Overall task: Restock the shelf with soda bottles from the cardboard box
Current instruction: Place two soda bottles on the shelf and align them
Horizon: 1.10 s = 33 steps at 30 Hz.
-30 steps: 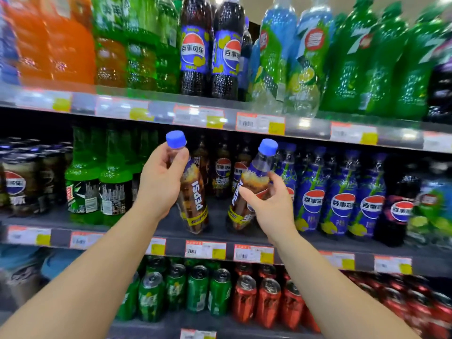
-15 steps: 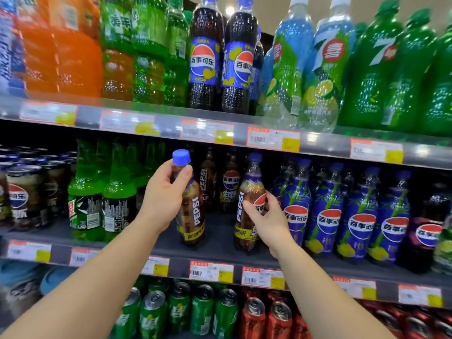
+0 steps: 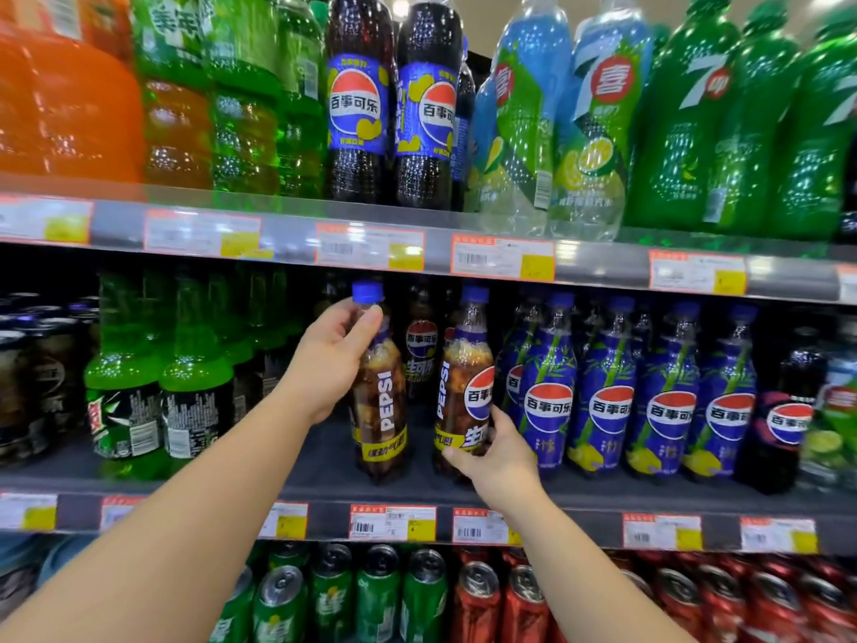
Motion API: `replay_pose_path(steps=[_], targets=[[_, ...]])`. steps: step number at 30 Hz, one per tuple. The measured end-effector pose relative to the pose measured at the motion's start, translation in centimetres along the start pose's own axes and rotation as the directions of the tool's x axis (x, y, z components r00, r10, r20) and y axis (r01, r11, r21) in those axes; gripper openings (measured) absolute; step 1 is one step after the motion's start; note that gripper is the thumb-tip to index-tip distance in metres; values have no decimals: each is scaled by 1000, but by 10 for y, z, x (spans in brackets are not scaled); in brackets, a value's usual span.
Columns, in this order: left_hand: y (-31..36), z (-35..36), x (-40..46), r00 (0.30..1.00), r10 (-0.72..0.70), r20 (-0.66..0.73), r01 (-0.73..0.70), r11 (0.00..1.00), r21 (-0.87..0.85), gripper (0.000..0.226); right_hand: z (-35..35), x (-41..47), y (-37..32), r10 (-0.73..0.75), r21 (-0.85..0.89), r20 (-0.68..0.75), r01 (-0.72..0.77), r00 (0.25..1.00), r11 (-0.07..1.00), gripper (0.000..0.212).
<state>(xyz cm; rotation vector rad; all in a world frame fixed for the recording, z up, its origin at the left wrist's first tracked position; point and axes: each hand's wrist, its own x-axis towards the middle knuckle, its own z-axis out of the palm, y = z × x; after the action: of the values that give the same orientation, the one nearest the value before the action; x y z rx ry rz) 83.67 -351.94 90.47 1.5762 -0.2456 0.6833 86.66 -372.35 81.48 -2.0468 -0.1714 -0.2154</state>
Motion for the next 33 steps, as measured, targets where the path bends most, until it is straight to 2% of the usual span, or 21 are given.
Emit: replay_pose_path(steps=[4,7,9,11,15,18,21,24,27,30,33], targets=[[3,3,-4,1000,-4,3,4,1000,4,14,13,0,-4,26,-92,-67,-32,997,995,66],[6,4,-9,1000,5,-27,-5,1000,11,14,19,1,-5,38,-140,-66,-47,997,989,69],[7,4,-9,999,-2,-41,3,1000,24,22,16,1,-7,44,-125,-48,-50,998,991,69],[6,2,-9,1000,-24,-13,24,998,55,37,11,1,-7,50,-87,-5,-50,999,995,64],[-8,-5,-20,981,-96,169,57,973,224,100,3,-1,-5,35,-72,48,-31,998,997,61],[-24,-8,-31,986,-117,115,60,910,410,124,6,-2,-4,20,-84,27,-18,999,996,65],[-29,-7,-39,994,-88,65,55,916,397,125,11,-2,-5,27,-111,-7,-28,1000,993,68],[-50,-7,-52,986,-165,33,138,904,404,124,17,-3,-10,49,-164,-77,-61,996,984,70],[-61,-13,-63,982,-189,-23,172,828,534,116,22,-4,-13,60,-229,-124,-87,990,970,75],[-63,-17,-63,976,-211,-53,195,742,641,107,20,1,-10,59,-209,-54,-69,997,976,82],[-67,-17,-67,966,-254,-58,225,703,675,85,13,4,-9,34,-160,3,-33,999,987,83]])
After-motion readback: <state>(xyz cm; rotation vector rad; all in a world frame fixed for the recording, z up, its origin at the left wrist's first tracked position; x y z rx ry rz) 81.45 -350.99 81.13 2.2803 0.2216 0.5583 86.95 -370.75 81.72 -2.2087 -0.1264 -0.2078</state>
